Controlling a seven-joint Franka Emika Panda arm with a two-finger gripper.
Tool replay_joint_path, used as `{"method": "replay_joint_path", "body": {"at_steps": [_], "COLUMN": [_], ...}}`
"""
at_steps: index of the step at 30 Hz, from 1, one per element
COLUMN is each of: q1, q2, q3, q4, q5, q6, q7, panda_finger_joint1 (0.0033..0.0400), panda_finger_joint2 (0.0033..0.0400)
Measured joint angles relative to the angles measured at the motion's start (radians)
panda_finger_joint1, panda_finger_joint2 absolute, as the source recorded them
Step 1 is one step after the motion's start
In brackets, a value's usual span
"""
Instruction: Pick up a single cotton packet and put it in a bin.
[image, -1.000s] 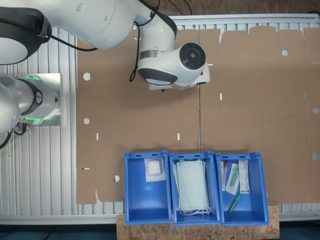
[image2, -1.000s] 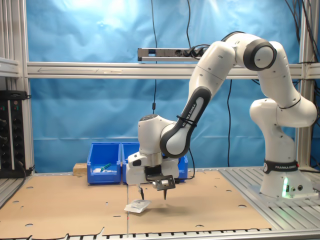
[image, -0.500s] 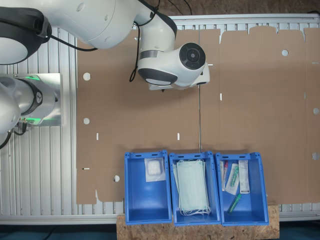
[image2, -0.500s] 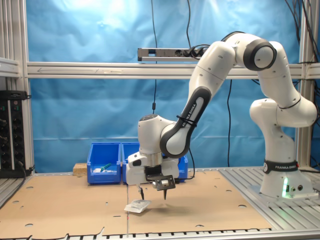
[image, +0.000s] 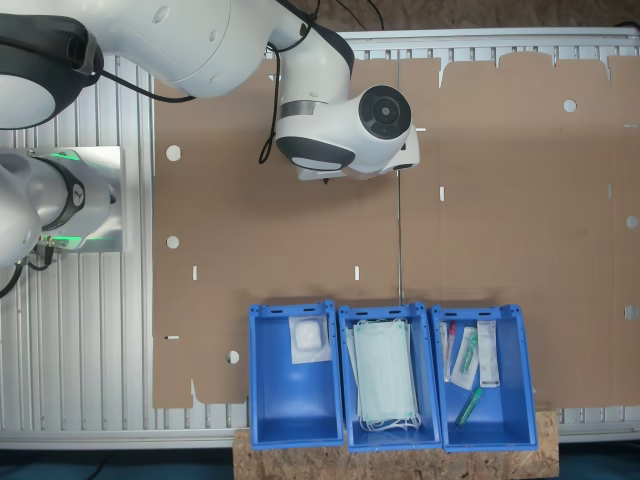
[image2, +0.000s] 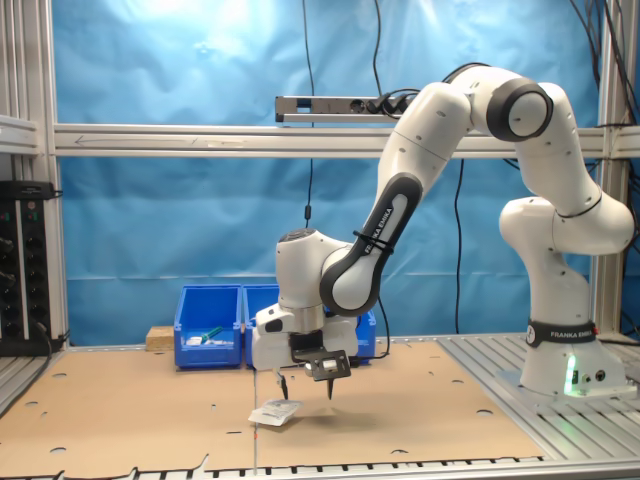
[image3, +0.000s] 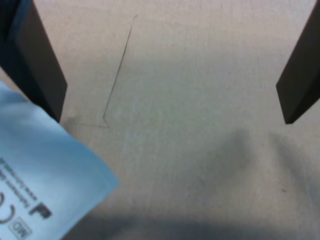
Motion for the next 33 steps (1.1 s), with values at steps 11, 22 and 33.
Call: {"method": "replay_joint_path", "body": {"at_steps": [11,22,33], "q1": [0.000,0.000,0.000], "q2": [0.000,0.000,-0.019], "q3": [0.000,-0.001,-0.015], "q4": [0.000,0.000,0.000], "q5": [0.000,0.000,0.000], "q6": [0.000,0.000,-0.001], "q7": [0.000,0.000,0.000], "panda_finger_joint1": [0.0400,0.0400,0.0400], "panda_finger_joint2": [0.0400,0.0400,0.0400]}}
